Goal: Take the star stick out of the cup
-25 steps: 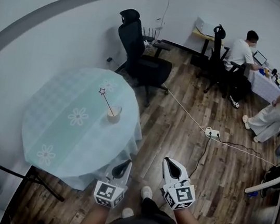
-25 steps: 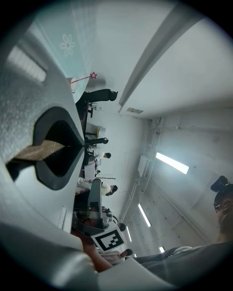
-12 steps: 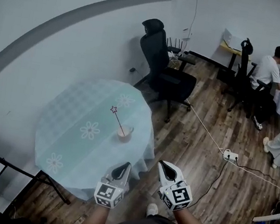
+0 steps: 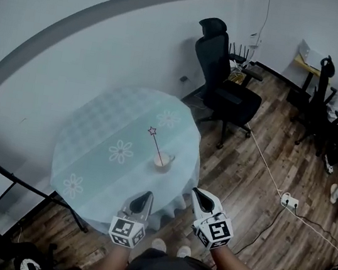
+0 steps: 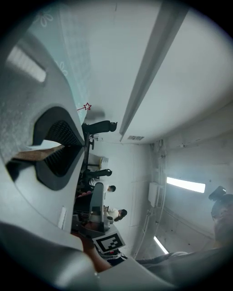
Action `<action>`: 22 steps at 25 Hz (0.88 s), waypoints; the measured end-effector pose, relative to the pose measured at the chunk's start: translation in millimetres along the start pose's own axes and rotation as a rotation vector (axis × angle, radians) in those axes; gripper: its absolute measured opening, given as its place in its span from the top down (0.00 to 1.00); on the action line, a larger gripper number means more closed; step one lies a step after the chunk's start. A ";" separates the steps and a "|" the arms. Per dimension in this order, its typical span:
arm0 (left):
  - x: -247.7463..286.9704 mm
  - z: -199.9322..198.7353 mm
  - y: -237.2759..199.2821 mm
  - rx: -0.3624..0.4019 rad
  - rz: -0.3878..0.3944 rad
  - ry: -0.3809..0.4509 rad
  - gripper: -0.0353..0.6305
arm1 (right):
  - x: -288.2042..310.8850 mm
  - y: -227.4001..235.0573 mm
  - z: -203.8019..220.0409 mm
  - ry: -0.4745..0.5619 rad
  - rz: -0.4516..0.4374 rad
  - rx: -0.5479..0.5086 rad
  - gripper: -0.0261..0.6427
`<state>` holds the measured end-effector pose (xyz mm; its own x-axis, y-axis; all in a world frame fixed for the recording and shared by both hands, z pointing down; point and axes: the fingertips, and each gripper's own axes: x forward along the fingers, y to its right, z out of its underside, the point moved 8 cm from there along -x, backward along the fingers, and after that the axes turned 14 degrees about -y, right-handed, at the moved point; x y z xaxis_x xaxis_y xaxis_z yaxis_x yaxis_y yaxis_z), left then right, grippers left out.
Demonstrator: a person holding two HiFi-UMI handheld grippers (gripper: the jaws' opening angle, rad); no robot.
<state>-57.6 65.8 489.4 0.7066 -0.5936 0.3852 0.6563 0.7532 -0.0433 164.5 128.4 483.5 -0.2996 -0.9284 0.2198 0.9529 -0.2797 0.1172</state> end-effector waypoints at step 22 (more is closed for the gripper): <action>57.5 -10.2 -147.9 -0.125 -0.039 0.052 0.94 | 189.6 -24.5 -30.2 -0.126 -0.121 -0.082 0.96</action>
<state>-111.3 -82.6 508.6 0.6904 -0.6381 0.3409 0.7092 0.6900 -0.1447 85.8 -48.2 493.1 -0.4113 -0.8500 0.3292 0.9085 -0.4116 0.0721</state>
